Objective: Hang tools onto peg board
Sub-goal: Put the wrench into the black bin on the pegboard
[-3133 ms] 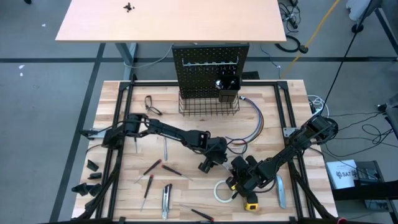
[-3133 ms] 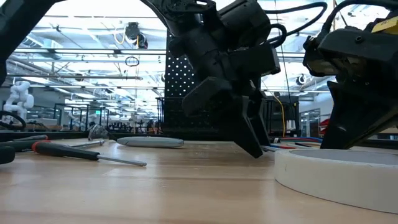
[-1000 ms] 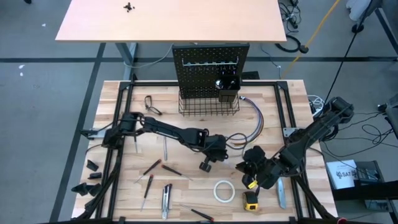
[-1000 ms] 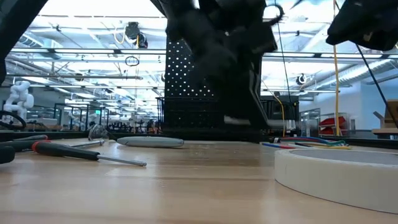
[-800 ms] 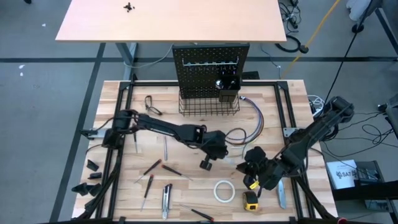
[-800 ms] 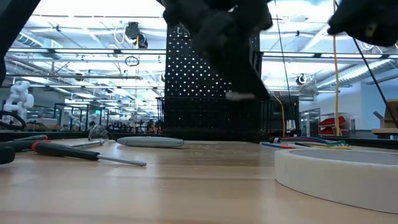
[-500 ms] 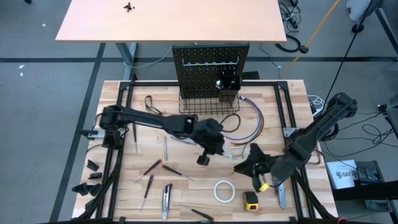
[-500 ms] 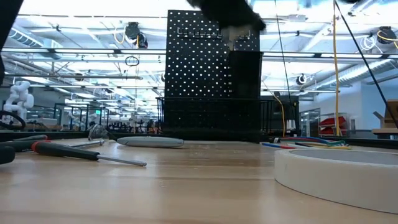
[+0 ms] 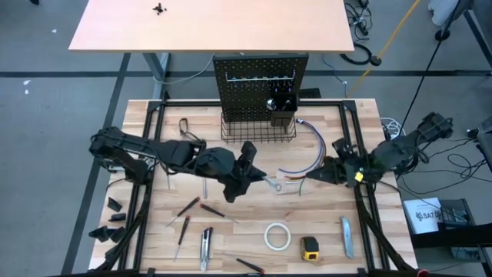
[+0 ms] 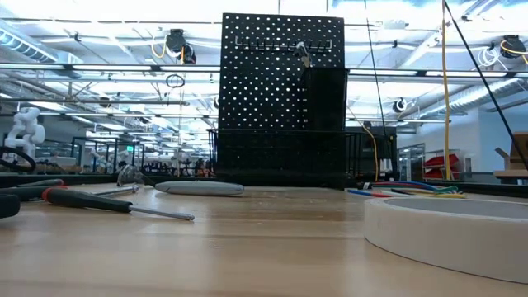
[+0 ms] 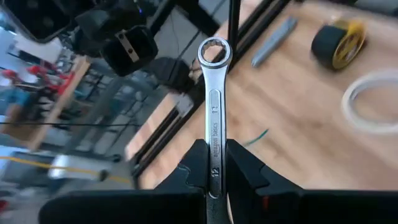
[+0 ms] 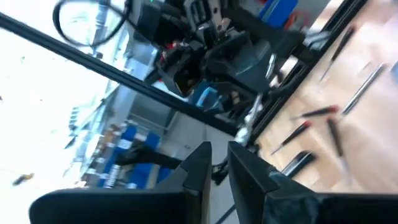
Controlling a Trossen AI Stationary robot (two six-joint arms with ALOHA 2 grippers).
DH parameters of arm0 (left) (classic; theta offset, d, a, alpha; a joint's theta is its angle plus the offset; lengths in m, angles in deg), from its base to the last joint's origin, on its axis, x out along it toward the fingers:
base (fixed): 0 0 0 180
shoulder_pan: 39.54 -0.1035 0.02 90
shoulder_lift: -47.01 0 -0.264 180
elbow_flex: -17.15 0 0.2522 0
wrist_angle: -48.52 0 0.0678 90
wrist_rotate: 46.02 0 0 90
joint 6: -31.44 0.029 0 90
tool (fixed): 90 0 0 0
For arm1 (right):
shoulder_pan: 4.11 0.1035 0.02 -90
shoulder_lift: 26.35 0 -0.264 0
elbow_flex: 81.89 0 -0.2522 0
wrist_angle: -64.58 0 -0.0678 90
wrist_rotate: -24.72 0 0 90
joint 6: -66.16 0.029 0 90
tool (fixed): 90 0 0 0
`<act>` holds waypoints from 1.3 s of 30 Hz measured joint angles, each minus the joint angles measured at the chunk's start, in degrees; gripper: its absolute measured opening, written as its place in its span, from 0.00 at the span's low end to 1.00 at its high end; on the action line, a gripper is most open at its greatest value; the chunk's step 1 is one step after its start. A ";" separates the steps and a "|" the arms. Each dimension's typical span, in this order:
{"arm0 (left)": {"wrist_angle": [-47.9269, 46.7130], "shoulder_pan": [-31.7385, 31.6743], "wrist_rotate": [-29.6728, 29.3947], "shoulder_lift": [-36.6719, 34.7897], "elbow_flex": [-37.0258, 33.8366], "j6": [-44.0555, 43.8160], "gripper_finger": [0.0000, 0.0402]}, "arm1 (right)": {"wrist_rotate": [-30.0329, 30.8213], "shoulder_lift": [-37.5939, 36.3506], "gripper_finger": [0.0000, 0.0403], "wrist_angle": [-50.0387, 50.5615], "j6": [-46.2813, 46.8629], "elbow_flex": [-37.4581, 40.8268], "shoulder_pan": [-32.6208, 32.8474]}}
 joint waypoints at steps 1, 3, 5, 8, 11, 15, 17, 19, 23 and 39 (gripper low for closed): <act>-0.30 0.40 -1.19 0.05 0.00 1.21 0.06 | -0.95 0.19 0.13 0.00 0.68 0.00 -1.12; -0.22 0.87 -2.73 0.60 -0.02 2.76 0.06 | -3.64 0.88 0.15 0.10 1.87 0.00 -3.59; -0.67 1.12 -3.64 0.89 -0.02 3.84 0.06 | -6.07 1.91 0.17 0.80 3.73 0.00 -6.19; -0.65 1.30 -3.73 1.31 -0.02 4.02 0.06 | -10.73 4.23 0.22 2.43 6.19 0.00 -9.44; -1.00 1.28 -2.94 1.63 -0.02 4.05 0.06 | -15.14 7.97 0.27 1.82 7.69 0.00 -12.46; -1.61 1.28 -2.55 2.65 -0.02 4.31 0.06 | -18.91 12.53 0.33 0.76 11.58 0.02 -15.61; -2.61 1.28 -2.42 2.95 -0.02 4.30 0.06 | -21.41 14.16 0.35 -0.37 11.66 0.02 -16.35; -3.53 1.28 -1.35 3.34 -0.02 4.12 0.06 | -22.81 15.62 0.37 -3.22 11.70 0.02 -16.66; -3.67 1.28 -0.62 3.58 -0.02 4.05 0.06 | -25.56 18.73 0.37 -7.35 11.52 0.02 -17.25; -3.86 1.02 0.48 5.24 -0.02 3.86 0.06 | -30.16 25.18 0.34 -11.93 8.18 0.02 -17.41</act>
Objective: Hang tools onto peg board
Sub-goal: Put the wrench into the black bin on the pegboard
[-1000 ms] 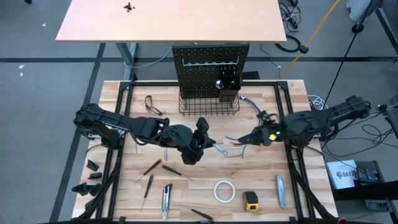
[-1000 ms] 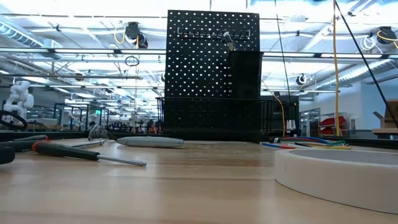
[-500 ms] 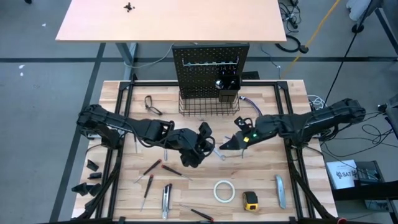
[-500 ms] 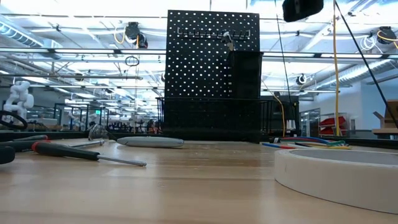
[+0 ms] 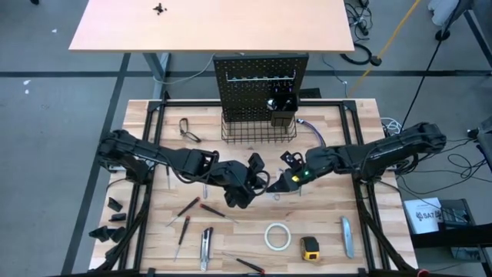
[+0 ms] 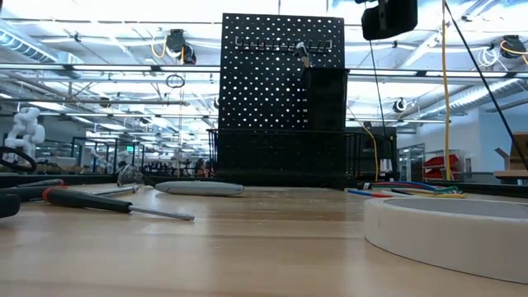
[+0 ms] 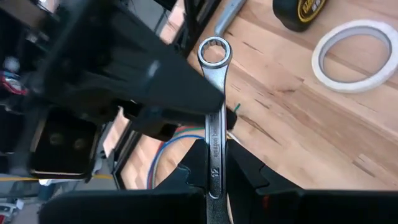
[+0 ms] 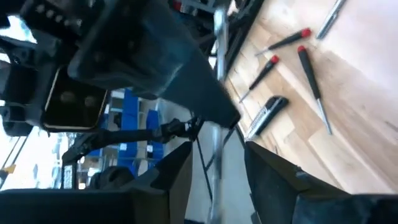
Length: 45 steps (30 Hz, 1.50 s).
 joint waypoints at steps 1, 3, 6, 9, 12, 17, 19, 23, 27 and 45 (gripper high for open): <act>-0.08 -0.10 0.00 0.39 0.00 0.00 0.06 | -0.61 0.30 0.33 -0.40 0.00 0.00 0.00; -0.09 -0.14 0.28 0.95 -0.01 0.00 0.06 | -1.53 0.72 0.31 -0.10 -0.30 0.00 0.00; -0.04 -0.18 0.39 1.31 0.00 -0.02 0.06 | -1.68 0.90 0.25 0.01 -1.14 0.00 0.17; 0.05 -0.17 0.49 1.67 0.00 -0.04 0.06 | -1.75 0.92 0.17 0.88 -1.85 0.09 0.20; 0.59 -0.29 2.18 1.67 0.00 -0.20 0.06 | -2.76 0.92 0.06 1.27 -3.23 0.11 0.20; 2.22 -0.16 1.41 1.79 -0.11 -4.63 0.14 | -3.15 0.80 0.03 2.53 -5.34 0.11 0.22; 3.15 -0.11 -0.22 1.72 -0.11 -7.55 0.23 | -2.85 0.42 0.02 2.62 -7.39 0.09 0.22; 2.08 -0.33 -4.34 0.14 -0.11 -12.38 0.39 | 0.69 -2.44 0.02 4.85 -11.71 0.09 0.20; 1.18 -0.31 -7.91 -2.92 0.04 -16.68 0.48 | 6.10 -7.57 0.02 10.67 -16.06 0.02 -0.08; 35.62 -8.10 -4.24 -17.06 -12.75 -51.04 0.52 | 16.96 -13.24 0.02 -3.95 -66.29 0.00 -3.42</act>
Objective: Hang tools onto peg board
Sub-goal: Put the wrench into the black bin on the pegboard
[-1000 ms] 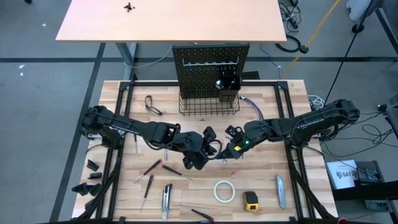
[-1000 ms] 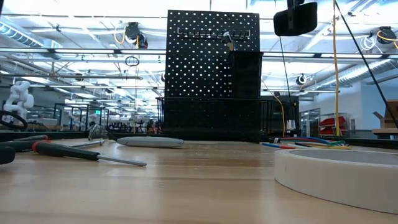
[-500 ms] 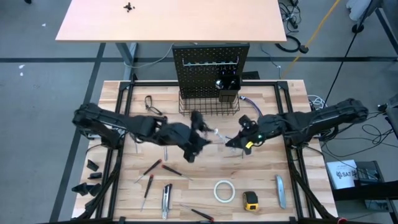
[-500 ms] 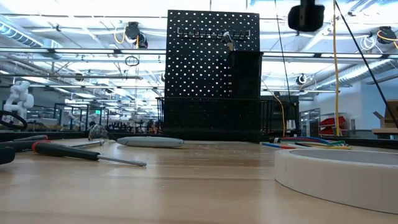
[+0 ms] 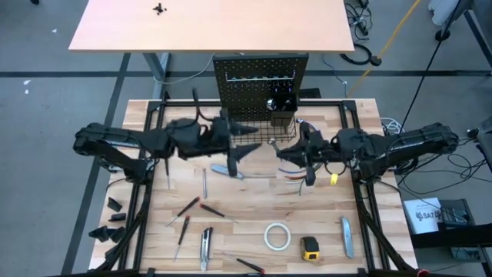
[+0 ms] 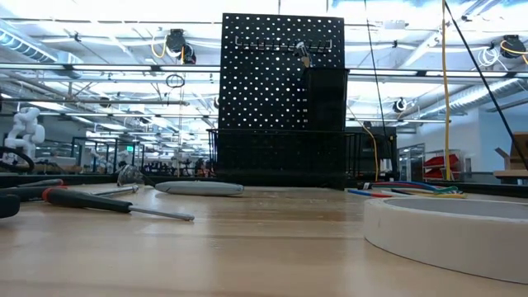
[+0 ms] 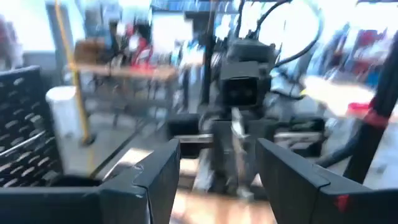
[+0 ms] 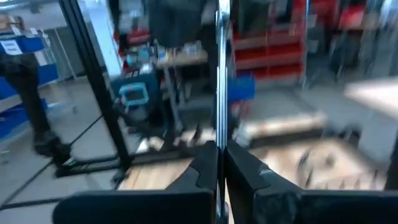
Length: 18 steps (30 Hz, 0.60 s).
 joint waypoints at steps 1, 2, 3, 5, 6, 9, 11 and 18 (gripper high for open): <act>4.42 0.10 0.32 -0.01 -1.52 -0.02 0.52 | -0.11 -0.05 0.02 -2.29 -2.11 0.00 -0.40; 9.34 0.14 0.72 -0.10 -2.91 0.02 0.52 | -0.14 -0.07 0.02 -4.42 -3.55 -0.02 -0.88; 13.80 0.13 1.07 -0.17 -4.29 0.04 0.52 | -0.21 -0.08 0.02 -6.25 -4.52 -0.02 -1.38; 19.05 -0.21 1.24 -0.13 -6.30 0.24 0.52 | -0.37 0.25 0.02 -8.98 -5.54 -0.02 -2.33; 19.99 -0.54 1.33 -0.03 -7.07 0.25 0.52 | -0.51 0.37 0.02 -9.50 -5.66 0.00 -2.86; 19.59 -1.96 2.68 0.31 -7.95 0.05 0.52 | -0.57 1.33 0.02 -12.32 -5.40 0.00 -4.28; 21.14 -3.46 4.79 0.77 -7.82 -0.03 0.52 | -0.58 3.07 0.02 -15.92 -4.47 -0.02 -5.31; 18.52 -6.95 8.41 0.97 -7.82 -0.33 0.52 | -2.06 9.05 0.02 -17.44 -1.40 -4.05 -7.95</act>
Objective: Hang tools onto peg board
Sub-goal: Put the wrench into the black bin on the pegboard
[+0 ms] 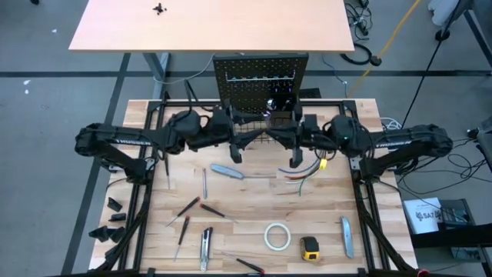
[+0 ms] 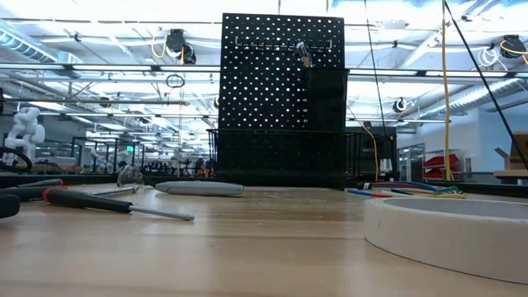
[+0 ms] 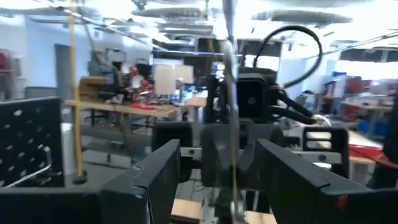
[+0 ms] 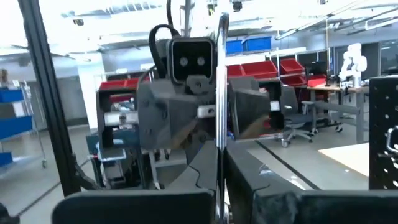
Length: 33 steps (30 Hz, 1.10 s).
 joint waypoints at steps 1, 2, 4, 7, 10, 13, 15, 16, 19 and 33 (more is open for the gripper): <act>0.08 -0.36 2.02 -0.02 0.00 -0.73 0.52 | -0.02 0.90 0.02 0.22 0.23 -1.00 -0.20; 0.09 -0.78 4.22 -0.04 0.00 -1.23 0.52 | -0.05 1.75 0.02 1.00 0.19 -1.88 -0.33; -0.08 -1.46 6.85 -0.04 0.00 -2.45 0.52 | -0.07 3.53 0.02 3.14 0.02 -3.65 -0.52; -0.24 -2.27 8.21 -0.04 0.00 -2.66 0.52 | -0.03 5.69 0.02 4.77 0.00 -6.11 -0.50; -0.10 -2.77 10.69 -0.55 0.00 -2.65 0.52 | 0.36 7.24 0.02 4.85 -0.06 -6.96 -0.49; -1.04 -2.85 13.50 -2.01 0.00 -2.59 0.52 | 0.42 7.71 0.02 4.64 -0.26 -7.01 -0.46; -3.04 -2.98 13.56 -3.43 0.00 -2.03 0.52 | 0.59 7.50 0.02 4.19 -0.18 -7.05 -0.58; -3.19 -3.09 13.48 -3.92 0.00 -1.77 0.52 | 0.53 7.49 0.02 3.91 -0.18 -7.10 -0.76; -3.57 -3.29 13.39 -4.42 0.00 -1.74 0.52 | 0.61 7.52 0.02 3.32 0.04 -7.10 -0.83; -5.44 -3.40 11.31 -4.15 0.02 0.64 0.10 | -0.22 7.56 0.02 2.11 -0.42 -7.08 -1.20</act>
